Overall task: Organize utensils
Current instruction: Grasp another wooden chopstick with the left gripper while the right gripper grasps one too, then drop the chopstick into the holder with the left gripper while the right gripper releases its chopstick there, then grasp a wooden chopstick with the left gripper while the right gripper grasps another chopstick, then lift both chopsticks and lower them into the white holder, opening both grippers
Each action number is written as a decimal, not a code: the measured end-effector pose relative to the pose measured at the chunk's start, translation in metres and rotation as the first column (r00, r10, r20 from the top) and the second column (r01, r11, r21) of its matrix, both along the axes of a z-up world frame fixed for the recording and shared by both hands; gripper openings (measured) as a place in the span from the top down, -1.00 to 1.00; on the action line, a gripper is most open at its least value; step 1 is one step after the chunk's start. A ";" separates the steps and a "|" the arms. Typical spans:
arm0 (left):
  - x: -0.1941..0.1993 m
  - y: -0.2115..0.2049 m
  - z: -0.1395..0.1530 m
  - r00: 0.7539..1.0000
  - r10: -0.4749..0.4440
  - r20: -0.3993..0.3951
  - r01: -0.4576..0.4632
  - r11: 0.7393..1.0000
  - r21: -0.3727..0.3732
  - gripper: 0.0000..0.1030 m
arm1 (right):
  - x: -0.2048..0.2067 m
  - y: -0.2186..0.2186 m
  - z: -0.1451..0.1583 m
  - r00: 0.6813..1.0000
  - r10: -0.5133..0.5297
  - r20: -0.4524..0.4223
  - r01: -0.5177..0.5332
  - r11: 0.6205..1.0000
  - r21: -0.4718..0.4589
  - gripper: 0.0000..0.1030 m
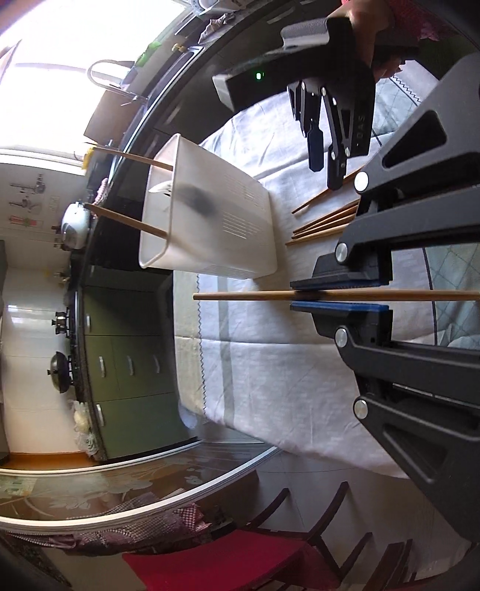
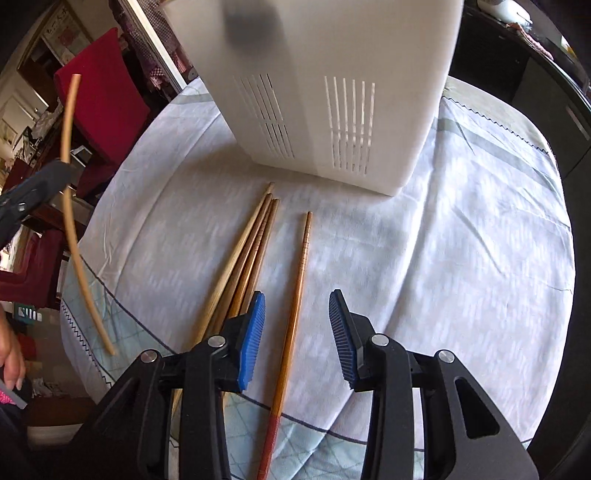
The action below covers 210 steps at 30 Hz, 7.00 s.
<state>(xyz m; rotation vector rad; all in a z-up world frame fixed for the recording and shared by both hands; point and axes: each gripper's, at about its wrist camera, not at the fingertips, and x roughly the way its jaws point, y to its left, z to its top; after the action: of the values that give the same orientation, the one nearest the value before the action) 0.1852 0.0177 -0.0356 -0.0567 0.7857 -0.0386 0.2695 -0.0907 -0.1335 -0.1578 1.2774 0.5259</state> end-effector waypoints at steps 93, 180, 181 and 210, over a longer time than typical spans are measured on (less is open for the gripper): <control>0.065 -0.065 0.134 0.960 -0.178 0.217 0.180 0.984 0.010 0.39 | 0.025 -0.064 0.247 0.868 -0.224 0.443 0.079 0.944 0.322 0.37; -0.038 0.007 0.011 0.988 -0.060 0.142 0.064 0.998 -0.027 0.87 | -0.018 0.039 0.010 0.993 -0.039 0.115 0.036 0.999 0.020 0.88; -0.039 0.007 0.012 0.988 -0.062 0.145 0.066 0.997 -0.027 0.87 | -0.021 0.034 0.016 0.991 -0.045 0.127 0.041 0.998 0.038 0.88; -0.062 -0.023 0.073 0.960 -0.151 0.235 0.159 0.987 -0.014 0.87 | -0.124 -0.074 0.209 0.849 -0.191 0.492 0.018 0.942 0.334 0.88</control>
<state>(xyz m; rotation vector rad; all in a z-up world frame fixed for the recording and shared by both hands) 0.1233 -0.0050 0.0377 -0.0211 0.5524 -0.2037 0.1455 -0.1649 0.0759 0.0447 0.6522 0.5403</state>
